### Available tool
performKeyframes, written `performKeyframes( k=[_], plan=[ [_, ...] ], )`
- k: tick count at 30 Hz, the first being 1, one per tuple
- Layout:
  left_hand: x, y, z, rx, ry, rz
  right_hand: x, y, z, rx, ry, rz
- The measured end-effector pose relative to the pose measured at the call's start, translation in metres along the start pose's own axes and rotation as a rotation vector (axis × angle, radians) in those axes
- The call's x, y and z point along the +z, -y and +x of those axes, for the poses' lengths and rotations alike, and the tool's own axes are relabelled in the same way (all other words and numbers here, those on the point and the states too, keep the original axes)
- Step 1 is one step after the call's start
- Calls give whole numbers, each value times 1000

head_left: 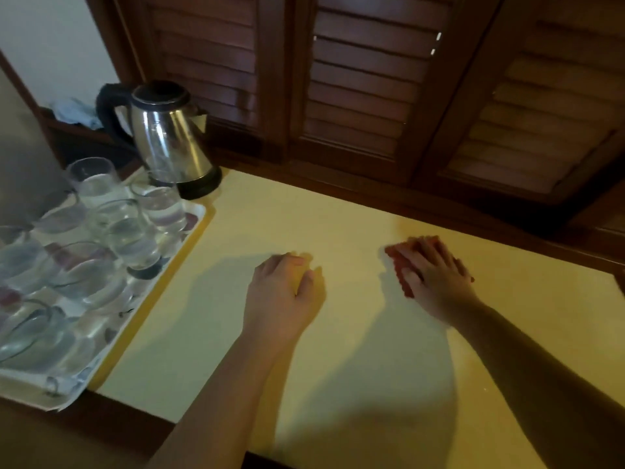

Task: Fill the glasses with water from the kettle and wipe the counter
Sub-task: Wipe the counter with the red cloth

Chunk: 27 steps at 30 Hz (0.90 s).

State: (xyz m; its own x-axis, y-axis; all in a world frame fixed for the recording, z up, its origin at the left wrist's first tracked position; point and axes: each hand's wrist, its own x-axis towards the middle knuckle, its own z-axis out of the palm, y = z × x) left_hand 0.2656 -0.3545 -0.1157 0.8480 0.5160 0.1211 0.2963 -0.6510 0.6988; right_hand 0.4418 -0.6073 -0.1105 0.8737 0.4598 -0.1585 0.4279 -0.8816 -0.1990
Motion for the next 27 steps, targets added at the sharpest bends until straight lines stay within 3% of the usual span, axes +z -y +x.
performKeyframes(
  k=[2, 4, 8, 10, 11, 13, 16, 19, 21, 24, 27],
  plan=[
    [21, -19, 13, 23, 54, 44, 4, 6, 8, 214, -60, 50],
    [36, -31, 20, 30, 90, 80, 19, 29, -7, 208, -96, 13],
    [50, -31, 22, 68, 72, 215, 38, 50, -108, -220, 48, -26],
    [52, -28, 21, 73, 67, 235, 37, 15, -140, -385, 77, -25],
    [53, -27, 19, 73, 62, 233, 34, -10, -141, -375, 30, -35],
    [53, -30, 17, 70, 58, 234, 22, -58, -120, -193, -71, -68],
    [54, -33, 16, 60, 64, 256, -4, -106, -55, 198, -43, -83],
    [55, -35, 16, 57, 56, 275, -17, -97, -2, 445, -54, 46],
    [55, -33, 17, 48, 51, 275, -14, -57, 13, 356, -17, 32],
    [55, -32, 18, 45, 44, 280, 0, -2, -10, -53, 33, -91],
    [57, -31, 18, 53, 43, 299, 3, -14, -43, -195, 65, -97]
  ],
)
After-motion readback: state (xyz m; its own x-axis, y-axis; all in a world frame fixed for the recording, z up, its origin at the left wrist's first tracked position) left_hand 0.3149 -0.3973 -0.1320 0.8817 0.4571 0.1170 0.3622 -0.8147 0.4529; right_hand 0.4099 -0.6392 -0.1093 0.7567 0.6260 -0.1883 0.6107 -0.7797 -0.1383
